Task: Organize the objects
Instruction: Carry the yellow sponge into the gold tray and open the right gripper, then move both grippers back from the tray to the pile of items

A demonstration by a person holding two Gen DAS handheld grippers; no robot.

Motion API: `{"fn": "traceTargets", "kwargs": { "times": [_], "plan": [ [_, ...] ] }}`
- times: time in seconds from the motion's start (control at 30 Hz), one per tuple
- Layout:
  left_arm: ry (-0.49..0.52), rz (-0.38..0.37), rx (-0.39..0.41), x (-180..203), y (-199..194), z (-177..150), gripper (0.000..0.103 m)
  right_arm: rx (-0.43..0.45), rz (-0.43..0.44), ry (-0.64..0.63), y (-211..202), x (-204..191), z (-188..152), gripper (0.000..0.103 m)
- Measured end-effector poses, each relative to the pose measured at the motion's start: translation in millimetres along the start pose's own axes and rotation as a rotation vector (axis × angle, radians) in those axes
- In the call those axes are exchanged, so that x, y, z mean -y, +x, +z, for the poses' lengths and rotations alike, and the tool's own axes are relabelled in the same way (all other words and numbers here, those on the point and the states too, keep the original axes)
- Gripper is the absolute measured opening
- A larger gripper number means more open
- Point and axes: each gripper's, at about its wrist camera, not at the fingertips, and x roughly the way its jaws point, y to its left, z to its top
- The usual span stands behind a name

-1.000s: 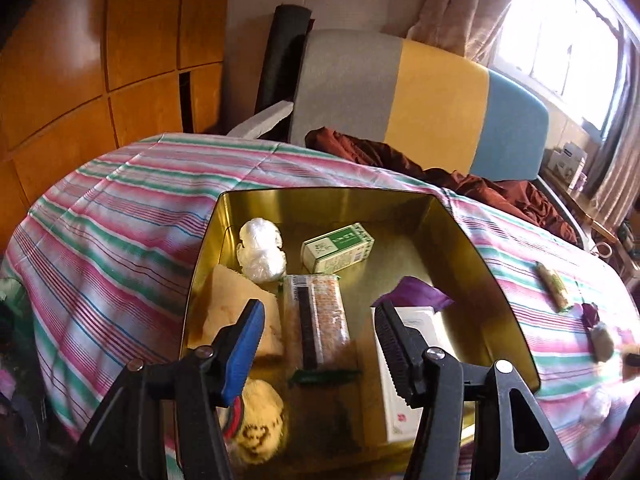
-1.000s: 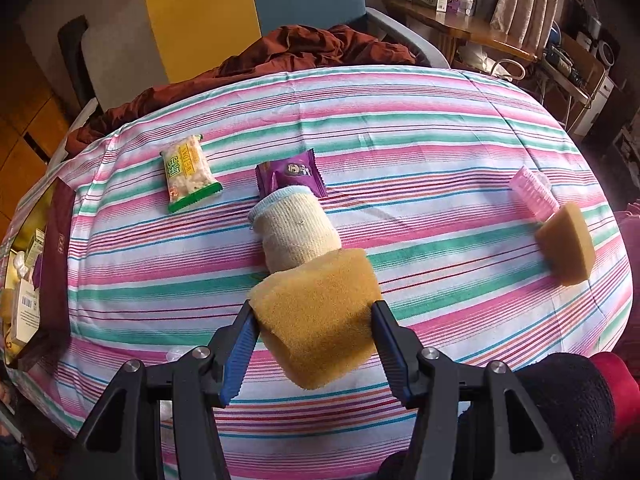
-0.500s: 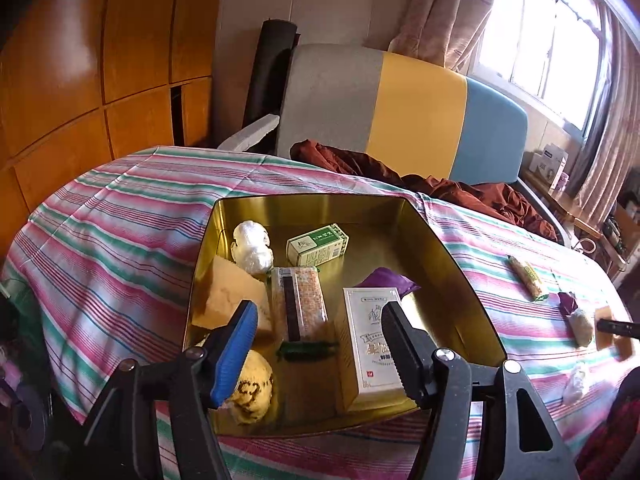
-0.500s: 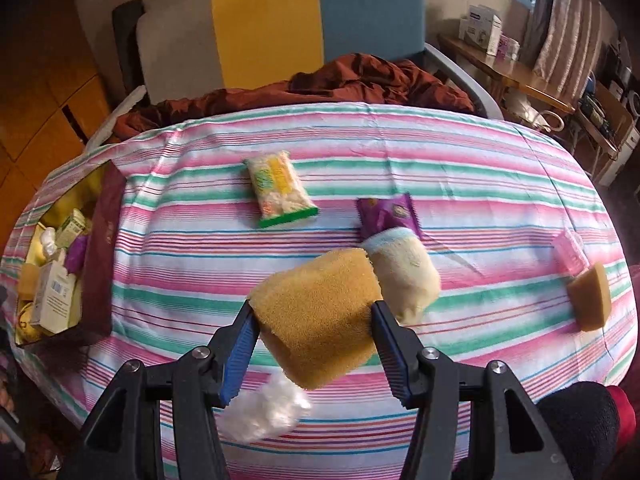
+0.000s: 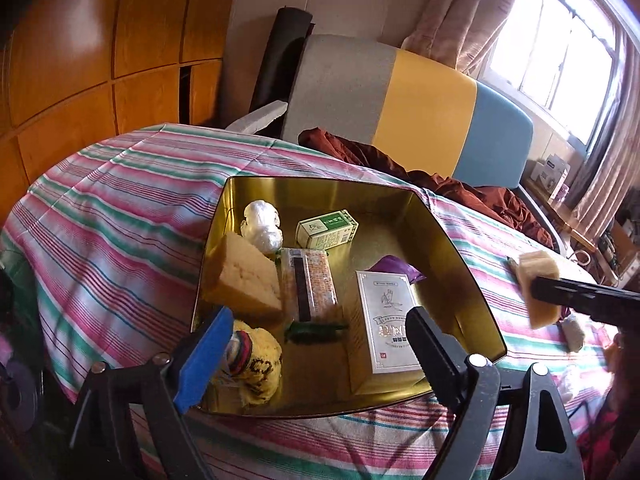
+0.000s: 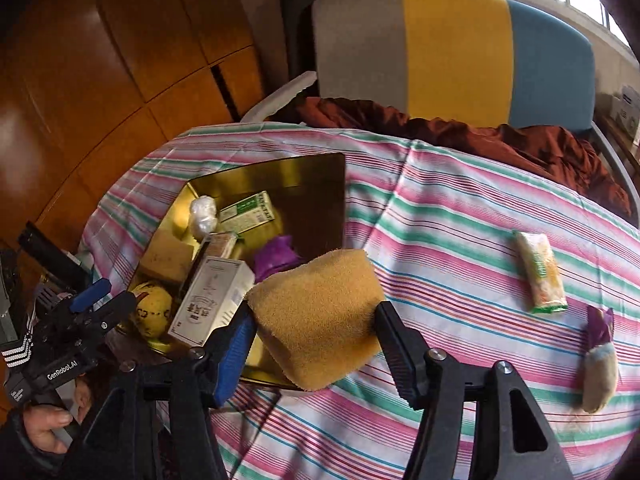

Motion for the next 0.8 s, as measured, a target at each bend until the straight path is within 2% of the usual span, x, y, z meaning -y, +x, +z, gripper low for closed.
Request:
{"fn": "traceTargets", "kwargs": {
  "times": [0.1,0.17,0.23,0.4,0.5,0.8],
  "plan": [
    [-0.009,0.006,-0.003,-3.6,-0.2,-0.8,0.092,-0.024,0.024,0.000,19.8,-11.7,-0.4,0.065],
    [-0.018,0.008,-0.003,-6.4,-0.8,-1.1,0.093,-0.045,0.022,0.001,32.1,-16.1,-2.7,0.070],
    [-0.022,0.013,-0.006,-8.9,-0.8,-1.3,0.096,-0.067,0.014,-0.005,41.1,-17.6,-5.6,0.085],
    [-0.031,0.028,-0.013,-12.3,0.0,-2.3,0.101,-0.082,0.000,-0.017,43.4,-19.0,-13.7,0.085],
    [-0.024,0.032,-0.019,-10.4,0.8,-2.0,0.102,-0.067,-0.004,-0.009,36.1,-13.8,-18.1,0.086],
    [0.036,0.041,-0.003,7.6,-6.6,0.9,0.103,-0.016,-0.086,0.010,8.2,10.8,-24.4,0.086]
  ]
}}
